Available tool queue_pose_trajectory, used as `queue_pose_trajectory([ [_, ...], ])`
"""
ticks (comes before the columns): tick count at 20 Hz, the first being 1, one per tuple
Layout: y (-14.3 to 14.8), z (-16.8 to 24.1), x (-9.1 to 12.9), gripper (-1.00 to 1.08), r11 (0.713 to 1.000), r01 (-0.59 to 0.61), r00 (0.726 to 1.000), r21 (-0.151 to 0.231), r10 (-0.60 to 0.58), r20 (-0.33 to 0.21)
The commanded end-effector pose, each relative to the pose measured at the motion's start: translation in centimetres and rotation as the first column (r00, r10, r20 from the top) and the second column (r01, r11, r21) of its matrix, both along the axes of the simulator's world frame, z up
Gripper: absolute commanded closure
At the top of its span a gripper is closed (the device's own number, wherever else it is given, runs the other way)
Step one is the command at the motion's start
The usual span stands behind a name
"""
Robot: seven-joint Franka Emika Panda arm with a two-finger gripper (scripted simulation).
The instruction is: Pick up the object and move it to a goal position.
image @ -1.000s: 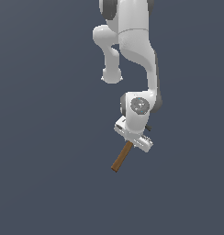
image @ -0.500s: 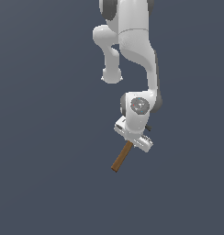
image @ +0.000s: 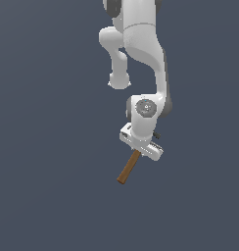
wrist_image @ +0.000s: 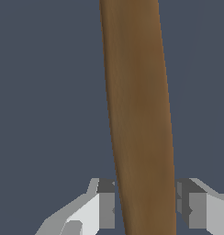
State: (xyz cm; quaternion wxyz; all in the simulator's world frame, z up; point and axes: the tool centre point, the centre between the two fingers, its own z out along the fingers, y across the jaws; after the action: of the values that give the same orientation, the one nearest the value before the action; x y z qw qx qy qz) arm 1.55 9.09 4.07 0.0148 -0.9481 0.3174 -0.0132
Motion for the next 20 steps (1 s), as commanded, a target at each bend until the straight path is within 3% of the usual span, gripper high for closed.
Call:
queue_pose_trajectory([
  [1, -0.5, 1.4, 0.6, 1.08, 1.0, -0.024, 0.999, 0.008, 0.024, 0.022],
  [10, -2.7, 7.5, 2.9, 1.08, 0.988, -0.151, 0.983, 0.043, 0.146, 0.114],
  [20, -5.2, 14.7, 5.1, 1.08, 0.952, -0.299, 0.935, 0.071, 0.277, 0.222],
])
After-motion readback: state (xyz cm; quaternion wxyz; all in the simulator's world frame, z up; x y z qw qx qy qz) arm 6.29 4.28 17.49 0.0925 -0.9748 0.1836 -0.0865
